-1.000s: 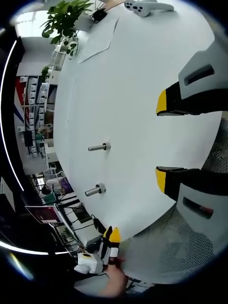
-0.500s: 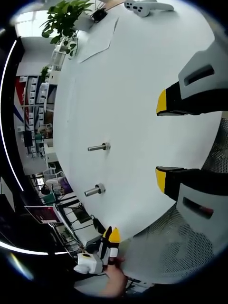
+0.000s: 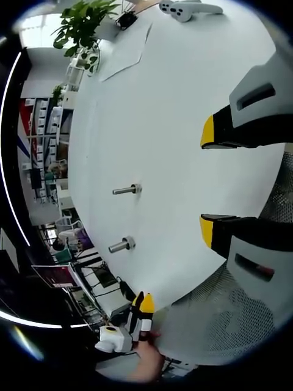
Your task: Place the washer onto the threaded stud by aligning its center hole with the stud, sliding it down to the base, and recovering from edge contact or off-axis alignment until the washer reaches the visible bottom stop.
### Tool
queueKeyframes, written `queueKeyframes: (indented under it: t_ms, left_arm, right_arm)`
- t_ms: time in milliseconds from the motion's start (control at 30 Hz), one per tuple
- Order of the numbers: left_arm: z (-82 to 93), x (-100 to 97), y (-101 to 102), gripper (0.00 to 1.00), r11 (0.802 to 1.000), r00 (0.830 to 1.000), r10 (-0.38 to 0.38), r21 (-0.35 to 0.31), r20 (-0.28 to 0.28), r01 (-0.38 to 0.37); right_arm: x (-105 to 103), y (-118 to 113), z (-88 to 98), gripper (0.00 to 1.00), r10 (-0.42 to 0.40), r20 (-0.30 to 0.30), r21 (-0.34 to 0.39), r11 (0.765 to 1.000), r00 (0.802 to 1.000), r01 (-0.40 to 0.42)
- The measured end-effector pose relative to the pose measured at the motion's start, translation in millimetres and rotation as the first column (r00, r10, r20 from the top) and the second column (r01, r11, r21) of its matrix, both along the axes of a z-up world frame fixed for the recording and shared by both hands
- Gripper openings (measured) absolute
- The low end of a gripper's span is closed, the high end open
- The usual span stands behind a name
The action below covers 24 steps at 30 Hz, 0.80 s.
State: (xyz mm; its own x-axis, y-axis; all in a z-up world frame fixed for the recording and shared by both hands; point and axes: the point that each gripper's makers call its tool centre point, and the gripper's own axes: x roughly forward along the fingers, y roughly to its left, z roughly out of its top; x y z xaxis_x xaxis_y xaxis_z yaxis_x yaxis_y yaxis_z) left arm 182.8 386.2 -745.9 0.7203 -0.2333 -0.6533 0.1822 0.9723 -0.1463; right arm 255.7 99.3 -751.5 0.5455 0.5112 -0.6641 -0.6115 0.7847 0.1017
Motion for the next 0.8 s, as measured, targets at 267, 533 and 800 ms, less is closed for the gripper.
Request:
queueKeyframes:
  t_ms: [267, 533, 800]
  left_arm:
    - [1.4, 0.1, -0.5, 0.27, 1.0, 1.0, 0.002, -0.006, 0.003, -0.002]
    - [0.5, 0.5, -0.5, 0.27, 1.0, 1.0, -0.002, -0.007, 0.004, 0.002]
    - [0.6, 0.3, -0.6, 0.27, 1.0, 1.0, -0.002, -0.007, 0.003, 0.002]
  right_arm:
    - [-0.7, 0.3, 0.4, 0.45, 0.001, -0.003, -0.004, 1.0, 1.0, -0.001]
    - [-0.2, -0.4, -0.8, 0.45, 0.002, -0.001, -0.01, 1.0, 1.0, -0.002]
    - [0.2, -0.7, 0.2, 0.45, -0.004, 0.0, -0.007, 1.0, 1.0, 0.004]
